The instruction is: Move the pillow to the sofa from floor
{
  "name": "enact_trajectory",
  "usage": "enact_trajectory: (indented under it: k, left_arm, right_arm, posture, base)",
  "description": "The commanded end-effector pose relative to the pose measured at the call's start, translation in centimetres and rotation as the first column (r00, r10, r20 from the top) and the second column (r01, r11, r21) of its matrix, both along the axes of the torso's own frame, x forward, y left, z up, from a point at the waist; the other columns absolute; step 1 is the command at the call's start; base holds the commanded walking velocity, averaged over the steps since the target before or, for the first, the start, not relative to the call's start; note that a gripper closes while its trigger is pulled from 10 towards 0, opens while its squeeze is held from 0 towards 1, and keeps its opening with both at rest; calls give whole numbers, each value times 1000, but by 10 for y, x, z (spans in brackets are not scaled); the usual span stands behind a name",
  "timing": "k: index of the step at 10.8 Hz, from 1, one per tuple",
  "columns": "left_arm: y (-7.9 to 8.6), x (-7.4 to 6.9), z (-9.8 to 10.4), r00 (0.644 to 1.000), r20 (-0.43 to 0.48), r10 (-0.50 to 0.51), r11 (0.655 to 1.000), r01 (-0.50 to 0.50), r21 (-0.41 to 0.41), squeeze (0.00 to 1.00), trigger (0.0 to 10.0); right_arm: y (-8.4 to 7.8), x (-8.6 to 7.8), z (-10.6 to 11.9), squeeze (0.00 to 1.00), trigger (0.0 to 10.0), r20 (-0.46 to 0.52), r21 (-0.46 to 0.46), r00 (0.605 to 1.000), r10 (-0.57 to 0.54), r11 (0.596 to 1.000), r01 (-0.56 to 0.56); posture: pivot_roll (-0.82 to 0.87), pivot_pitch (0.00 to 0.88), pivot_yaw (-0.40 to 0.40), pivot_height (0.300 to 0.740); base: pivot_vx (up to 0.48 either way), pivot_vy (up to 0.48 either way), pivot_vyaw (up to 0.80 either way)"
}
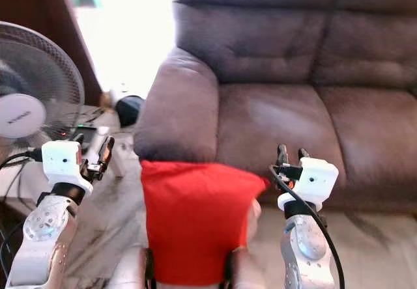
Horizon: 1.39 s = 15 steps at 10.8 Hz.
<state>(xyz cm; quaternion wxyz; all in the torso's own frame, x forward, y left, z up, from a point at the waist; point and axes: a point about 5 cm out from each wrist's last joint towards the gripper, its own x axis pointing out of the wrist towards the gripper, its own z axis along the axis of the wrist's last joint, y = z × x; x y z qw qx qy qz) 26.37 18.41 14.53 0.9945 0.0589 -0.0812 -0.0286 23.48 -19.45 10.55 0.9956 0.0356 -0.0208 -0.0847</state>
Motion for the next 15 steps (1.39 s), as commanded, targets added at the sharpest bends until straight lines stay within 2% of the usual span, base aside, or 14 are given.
enact_trajectory:
  k: [1, 10, 12, 15]
  left_arm:
    - [5, -4, -5, 1000, -26, 16, 1000, -16, -6, 0, 10000]
    - [4, -3, -6, 999, -38, 8, 1000, -8, -4, 0, 10000]
    - [3, -3, -6, 999, -38, 5, 1000, -6, -3, 0, 10000]
    - [3, -3, -7, 999, -43, 2, 1000, -2, -2, 0, 10000]
  right_arm:
    - [2, 5, 3, 0, 10000, 11, -2, 1000, 13, 1000, -13]
    - [4, 6, 3, 0, 10000, 13, 1, 1000, 27, 1000, -27]
    - [5, 7, 3, 0, 10000, 8, -2, 999, 33, 999, -33]
    - [4, 6, 1, 0, 10000, 4, -1, 1000, 24, 1000, -24]
  posture:
    - [53, 89, -3, 636]
    - [54, 91, -2, 636]
    - [53, 90, -1, 611]
    - [52, 91, -1, 611]
  base:
    - [0, 0, 0]
    - [0, 0, 0]
    - [0, 0, 0]
    - [0, 0, 0]
